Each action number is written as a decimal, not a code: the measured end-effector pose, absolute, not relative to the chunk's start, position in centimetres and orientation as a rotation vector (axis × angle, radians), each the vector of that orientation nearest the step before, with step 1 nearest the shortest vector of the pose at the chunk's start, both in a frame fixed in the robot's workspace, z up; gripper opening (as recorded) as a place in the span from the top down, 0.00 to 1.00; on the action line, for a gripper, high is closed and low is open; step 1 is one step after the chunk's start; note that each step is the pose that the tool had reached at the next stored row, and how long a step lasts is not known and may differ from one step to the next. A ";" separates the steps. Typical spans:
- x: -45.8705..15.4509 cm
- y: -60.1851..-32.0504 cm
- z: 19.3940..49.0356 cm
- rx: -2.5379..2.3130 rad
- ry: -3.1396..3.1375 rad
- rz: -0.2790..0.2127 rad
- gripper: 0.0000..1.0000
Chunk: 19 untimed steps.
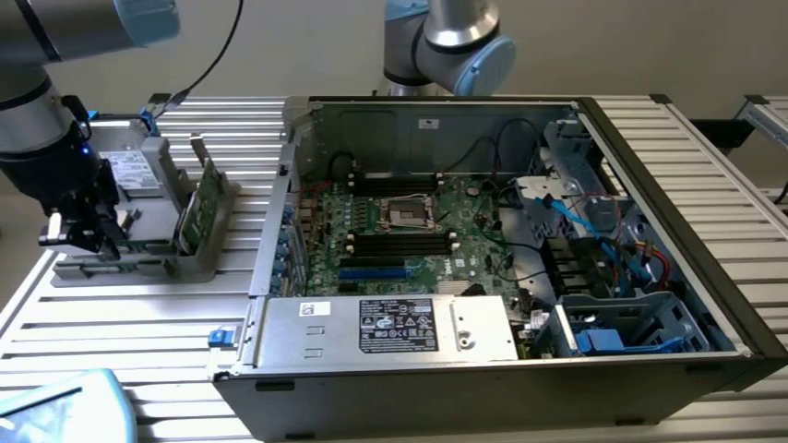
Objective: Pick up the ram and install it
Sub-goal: 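Pick up the ram and move it above insertion slot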
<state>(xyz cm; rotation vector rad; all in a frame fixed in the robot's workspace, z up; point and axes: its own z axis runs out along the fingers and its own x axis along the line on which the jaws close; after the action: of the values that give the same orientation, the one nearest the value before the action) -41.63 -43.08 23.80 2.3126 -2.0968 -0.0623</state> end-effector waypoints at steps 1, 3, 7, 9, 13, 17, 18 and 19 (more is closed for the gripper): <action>-41.7 -43.1 23.6 2.315 -2.096 -0.064 0.63; -41.9 -43.1 23.2 2.317 -2.096 -0.066 0.63; -42.2 -43.1 22.5 2.318 -2.096 -0.067 0.63; -42.3 -43.1 22.2 2.319 -2.096 -0.067 0.63; -42.3 -43.1 21.4 2.322 -2.092 -0.067 0.63; -42.3 -43.1 20.7 2.324 -2.089 -0.067 0.63; -42.3 -43.1 20.5 2.325 -2.089 -0.067 0.63; -42.3 -43.1 20.3 2.325 -2.088 -0.067 0.63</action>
<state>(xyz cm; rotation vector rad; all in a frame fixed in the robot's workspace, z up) -42.31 -43.07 20.33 2.3255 -2.0882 -0.0671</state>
